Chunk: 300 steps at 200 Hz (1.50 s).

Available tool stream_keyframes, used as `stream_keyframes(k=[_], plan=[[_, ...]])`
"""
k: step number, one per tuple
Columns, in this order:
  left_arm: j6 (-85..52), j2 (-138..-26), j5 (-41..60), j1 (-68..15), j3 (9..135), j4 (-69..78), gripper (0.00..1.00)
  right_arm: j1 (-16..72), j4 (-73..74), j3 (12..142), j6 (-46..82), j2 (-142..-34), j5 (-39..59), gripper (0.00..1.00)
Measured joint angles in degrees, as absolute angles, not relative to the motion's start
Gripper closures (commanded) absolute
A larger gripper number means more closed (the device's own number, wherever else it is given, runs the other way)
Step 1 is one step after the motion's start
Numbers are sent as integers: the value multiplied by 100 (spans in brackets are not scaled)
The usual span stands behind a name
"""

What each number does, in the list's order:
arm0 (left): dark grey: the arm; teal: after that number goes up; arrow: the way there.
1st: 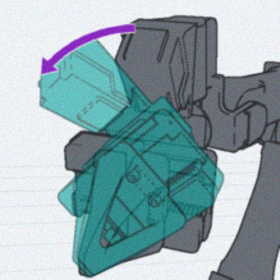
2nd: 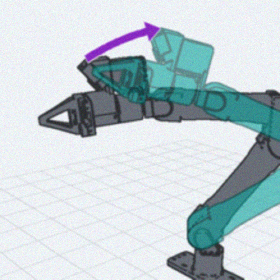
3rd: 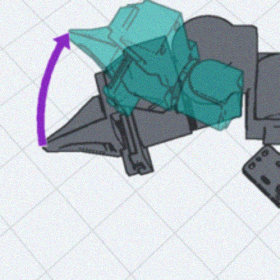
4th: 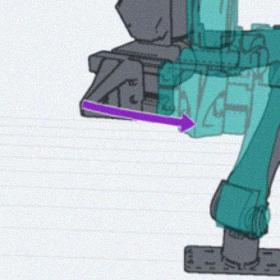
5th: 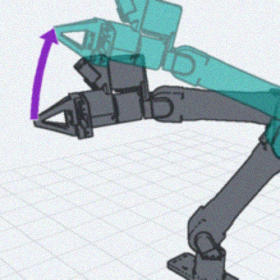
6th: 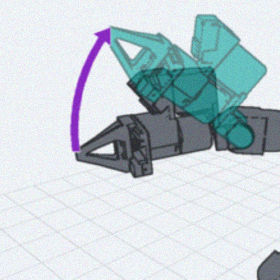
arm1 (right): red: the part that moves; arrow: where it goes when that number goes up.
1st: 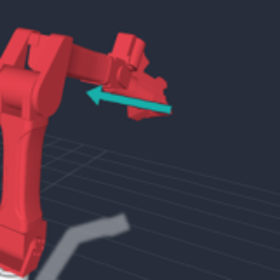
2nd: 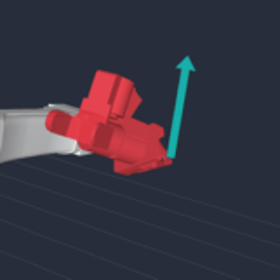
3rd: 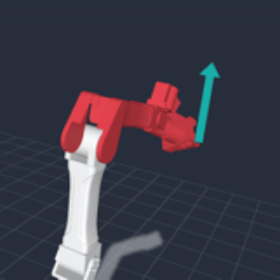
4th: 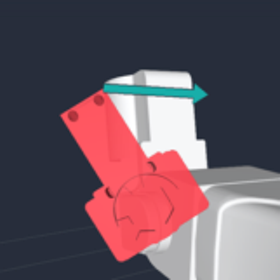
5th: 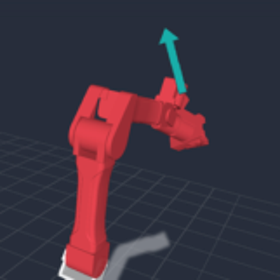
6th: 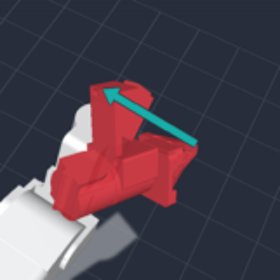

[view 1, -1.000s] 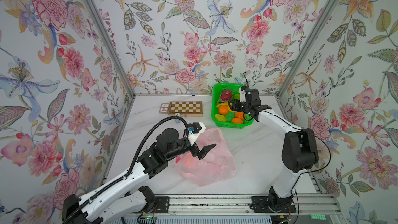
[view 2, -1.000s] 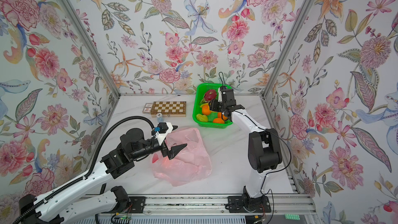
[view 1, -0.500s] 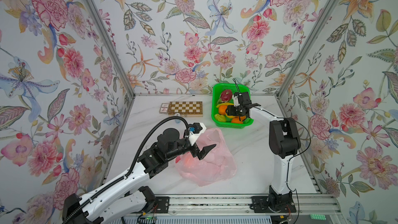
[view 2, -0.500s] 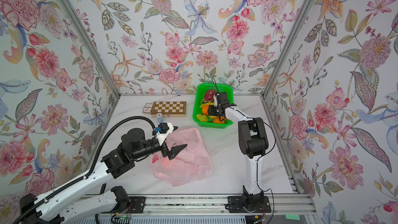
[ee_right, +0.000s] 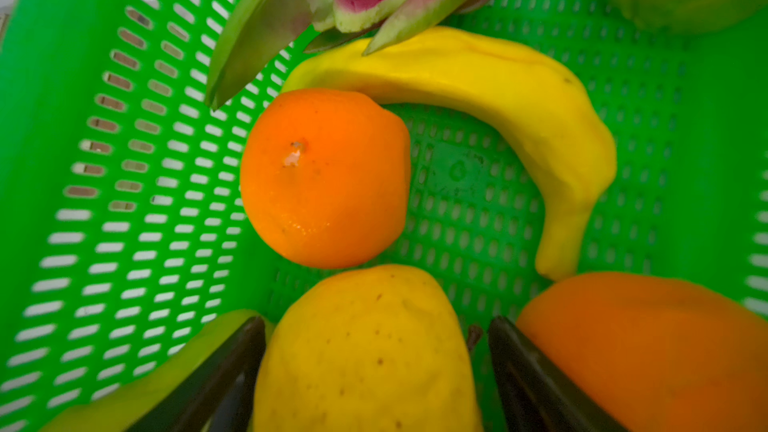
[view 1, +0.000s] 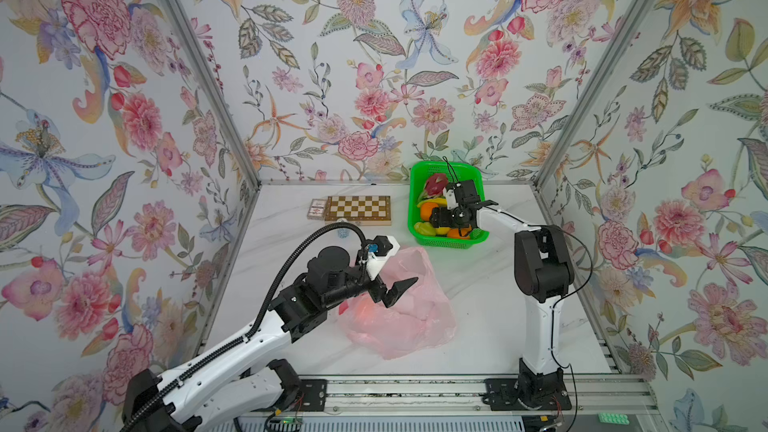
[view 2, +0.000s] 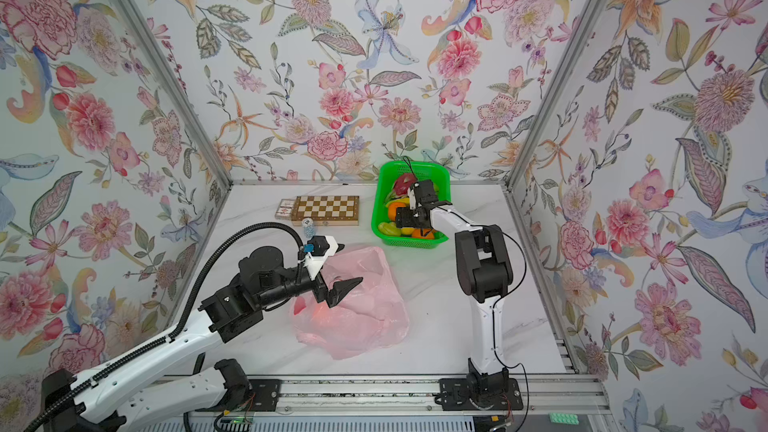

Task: Untie the knot of the plastic bag and take out the fruit
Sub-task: 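Open the right gripper to drop the yellow apple into the basket, then move both grippers back into the pink bag toward the orange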

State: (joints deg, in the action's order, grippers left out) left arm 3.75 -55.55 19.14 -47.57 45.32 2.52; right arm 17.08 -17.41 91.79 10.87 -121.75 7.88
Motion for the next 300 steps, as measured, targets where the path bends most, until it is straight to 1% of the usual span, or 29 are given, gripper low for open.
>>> stream_keyframes(k=[21, 47, 64, 82, 105, 134, 163, 183, 211, 239, 273, 300], plan=[[329, -5540, 1894, -4757, 4532, 204, 1, 1723, -1796, 9124, 1090, -11845, 744, 9], [202, -5487, 1772, -4757, 4523, 130, 1, 1769, -1839, 9026, 1090, -11194, 661, 9], [47, -5404, 1610, -4757, 4491, 86, 5, 1841, -1833, 8932, 1094, -10680, 633, 8], [-115, -5319, 1417, -4757, 4456, -45, 12, 1959, -1789, 8665, 1138, -10071, 637, 7], [-421, -5258, 1151, -4757, 4410, -292, 23, 2165, -1538, 8060, 1361, -9196, 707, 6], [-904, -5242, 836, -4757, 4261, -655, 35, 2324, -867, 7008, 1986, -8154, 1181, 6], [-1594, -5245, 569, -4757, 4012, -1026, 45, 2622, -480, 6320, 2600, -7522, 1500, 10], [-2056, -5242, 482, -4757, 3833, -1203, 51, 3107, -325, 5948, 2976, -7236, 1629, 16], [-2652, -5183, 379, -4757, 3424, -1339, 55, 3916, 106, 5216, 3682, -6925, 1817, 22], [-3059, -5118, 237, -4757, 2936, -1446, 60, 4473, 580, 4466, 4244, -6855, 1984, 25], [-3522, -5120, 80, -4757, 2491, -1542, 63, 4995, 563, 4283, 4163, -7026, 2156, 30], [-3852, -5111, -95, -4757, 2274, -1415, 65, 5321, 327, 4438, 3817, -7478, 2261, 31]])
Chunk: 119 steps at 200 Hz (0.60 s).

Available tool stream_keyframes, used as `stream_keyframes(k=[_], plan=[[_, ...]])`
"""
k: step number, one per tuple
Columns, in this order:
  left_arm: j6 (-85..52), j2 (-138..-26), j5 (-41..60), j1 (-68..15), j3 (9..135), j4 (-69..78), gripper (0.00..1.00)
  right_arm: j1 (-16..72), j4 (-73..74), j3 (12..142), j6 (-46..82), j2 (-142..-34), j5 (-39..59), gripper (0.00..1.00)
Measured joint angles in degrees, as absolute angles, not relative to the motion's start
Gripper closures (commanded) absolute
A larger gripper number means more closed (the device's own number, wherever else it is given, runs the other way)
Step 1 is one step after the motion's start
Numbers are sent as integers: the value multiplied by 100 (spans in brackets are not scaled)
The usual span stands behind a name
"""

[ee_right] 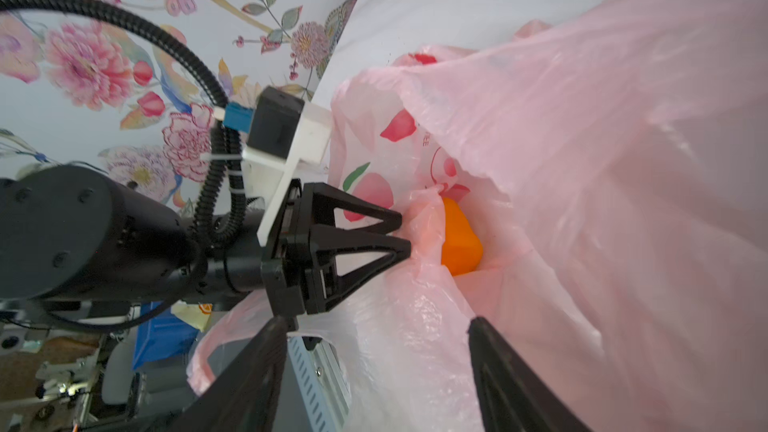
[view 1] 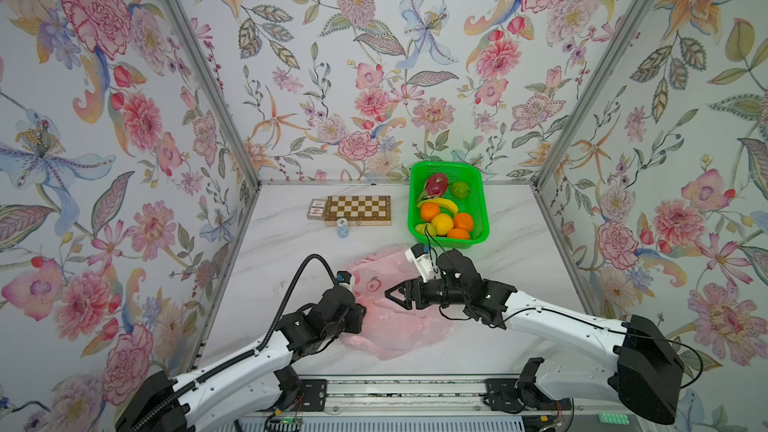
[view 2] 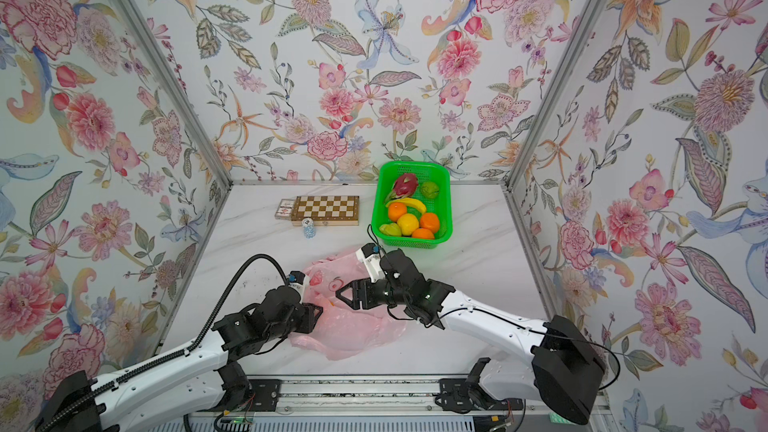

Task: Untie the knot of the plastic bag and take out the fruit
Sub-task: 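Move both grippers back into the pink bag toward the orange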

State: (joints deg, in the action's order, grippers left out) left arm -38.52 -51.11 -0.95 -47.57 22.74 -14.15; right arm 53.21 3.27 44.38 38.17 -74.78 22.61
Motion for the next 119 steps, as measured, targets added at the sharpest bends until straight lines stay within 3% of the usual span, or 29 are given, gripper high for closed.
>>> stream_keyframes(k=[54, 119], plan=[[-4248, -5210, -292, -4757, 1992, -760, 69, 5537, -113, 4910, 3426, -8329, 2091, 33], [-4359, -5688, -342, -4757, 1905, -23, 71, 5537, -338, 5057, 3363, -8412, 1564, 32]])
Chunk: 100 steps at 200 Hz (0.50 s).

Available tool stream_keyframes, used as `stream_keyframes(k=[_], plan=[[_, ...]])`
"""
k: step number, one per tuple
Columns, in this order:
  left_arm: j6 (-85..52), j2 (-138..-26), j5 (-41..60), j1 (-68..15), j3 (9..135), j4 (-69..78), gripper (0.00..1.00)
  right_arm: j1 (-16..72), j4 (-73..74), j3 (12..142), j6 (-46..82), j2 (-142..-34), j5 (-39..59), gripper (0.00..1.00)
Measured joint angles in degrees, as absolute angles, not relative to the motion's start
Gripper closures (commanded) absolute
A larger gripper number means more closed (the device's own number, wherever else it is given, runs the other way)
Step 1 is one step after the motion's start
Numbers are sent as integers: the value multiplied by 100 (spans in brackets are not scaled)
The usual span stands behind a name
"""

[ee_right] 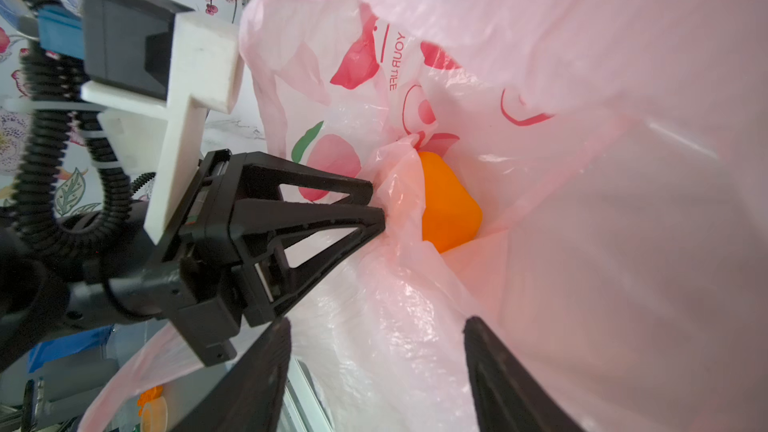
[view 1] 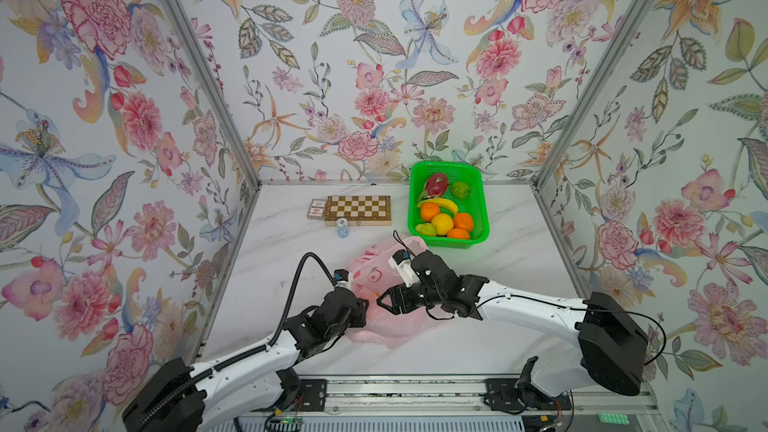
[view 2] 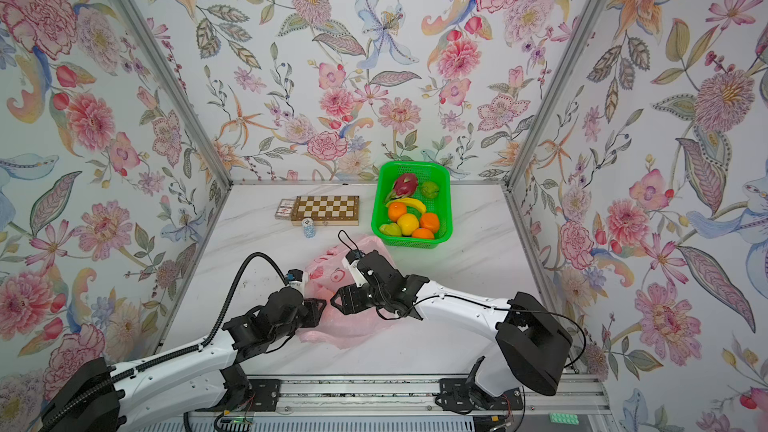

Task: Untie the knot of the plastic bag and take out the fruit
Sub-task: 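Move both grippers back into the pink bag toward the orange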

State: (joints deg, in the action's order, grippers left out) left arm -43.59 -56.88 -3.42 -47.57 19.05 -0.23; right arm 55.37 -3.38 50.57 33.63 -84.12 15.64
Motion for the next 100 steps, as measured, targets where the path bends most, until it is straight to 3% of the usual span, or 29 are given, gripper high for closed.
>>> stream_keyframes(k=[54, 100], plan=[[-4217, -6077, -305, -4757, 2001, -582, 73, 5441, -716, 5059, 3542, -8320, 692, 31], [-3944, -6141, -123, -4757, 1944, -1007, 73, 5343, -626, 4963, 3750, -8023, 513, 31]])
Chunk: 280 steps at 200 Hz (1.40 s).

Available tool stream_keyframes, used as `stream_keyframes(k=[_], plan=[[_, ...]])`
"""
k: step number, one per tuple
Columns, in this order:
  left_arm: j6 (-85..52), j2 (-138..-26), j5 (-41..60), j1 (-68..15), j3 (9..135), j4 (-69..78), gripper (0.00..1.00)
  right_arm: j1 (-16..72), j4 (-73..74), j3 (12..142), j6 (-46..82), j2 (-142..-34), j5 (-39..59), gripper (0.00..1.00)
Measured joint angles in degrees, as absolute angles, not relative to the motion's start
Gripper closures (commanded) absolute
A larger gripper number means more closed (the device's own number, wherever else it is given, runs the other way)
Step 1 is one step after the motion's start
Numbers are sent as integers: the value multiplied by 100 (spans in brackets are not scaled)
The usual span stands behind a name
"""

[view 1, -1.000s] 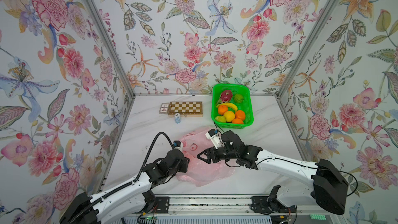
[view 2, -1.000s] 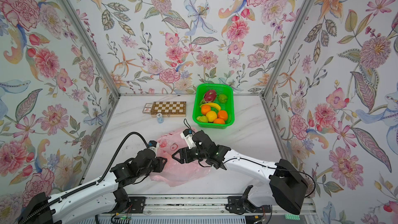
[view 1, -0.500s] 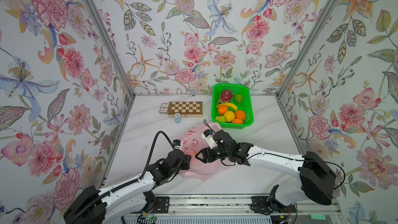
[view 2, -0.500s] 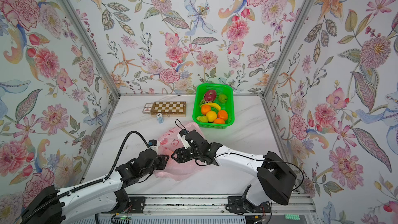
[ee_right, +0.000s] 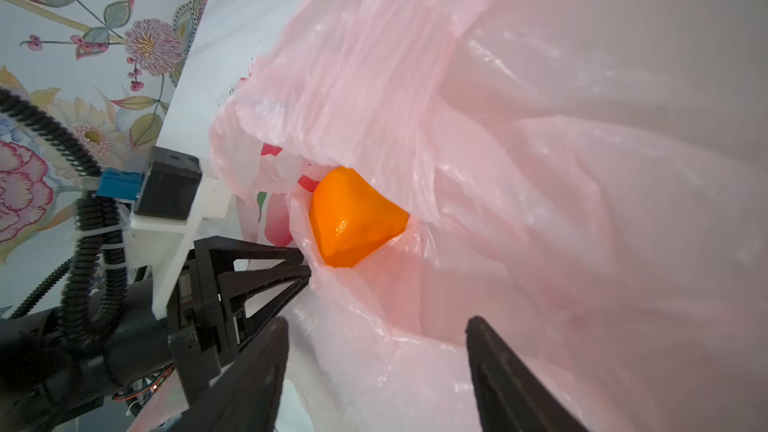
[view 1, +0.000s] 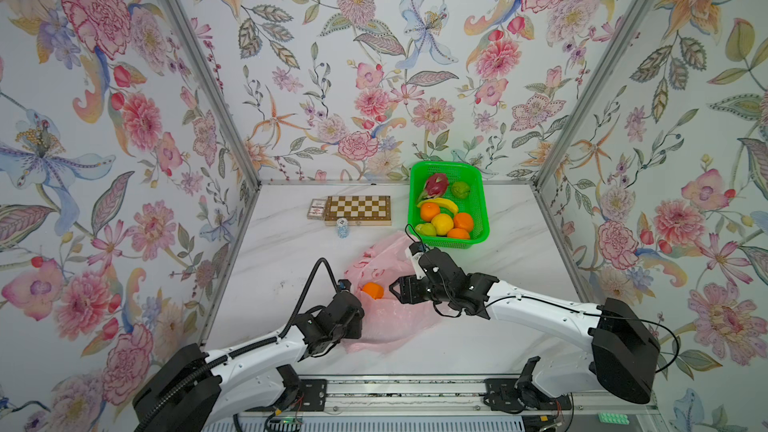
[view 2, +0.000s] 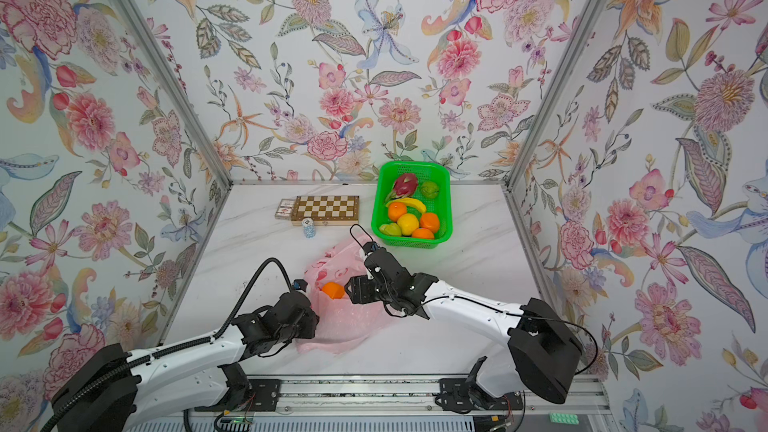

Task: Untie the knot of the plastic bag and take out the fruit
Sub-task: 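Move both grippers back into the pink bag toward the orange, then push the left gripper down onto the orange while the right holds the bag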

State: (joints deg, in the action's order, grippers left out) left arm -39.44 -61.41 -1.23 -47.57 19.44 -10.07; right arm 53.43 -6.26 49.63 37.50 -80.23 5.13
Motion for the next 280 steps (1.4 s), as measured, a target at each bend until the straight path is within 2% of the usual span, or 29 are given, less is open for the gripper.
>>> stream_keyframes(k=[31, 48, 75, 109, 145, 187, 242, 280], plan=[[-3850, -6263, 110, -4757, 1911, -696, 72, 5343, -368, 4960, 3822, -8038, 672, 31], [-3813, -6388, 132, -4757, 1946, -569, 61, 5343, -283, 4960, 3868, -8106, 707, 31], [-3642, -6346, 110, -4757, 2139, -849, 51, 5343, -268, 4960, 3981, -8217, 707, 31], [-3398, -5660, 56, -4757, 2370, -1339, 40, 5343, -185, 4960, 4058, -8219, 709, 30], [-3269, -5317, -248, -4757, 2917, -2091, 40, 5343, -51, 4932, 4058, -8219, 731, 31], [-3083, -5419, -342, -4751, 3675, -2705, 41, 5343, -32, 4906, 4058, -8219, 751, 31], [-2611, -6873, -51, -4445, 5159, -2989, 45, 5343, -34, 4724, 4099, -8003, 703, 31], [-2390, -7835, 60, -4195, 5559, -3041, 44, 5343, -32, 4617, 4101, -7651, 650, 29]])
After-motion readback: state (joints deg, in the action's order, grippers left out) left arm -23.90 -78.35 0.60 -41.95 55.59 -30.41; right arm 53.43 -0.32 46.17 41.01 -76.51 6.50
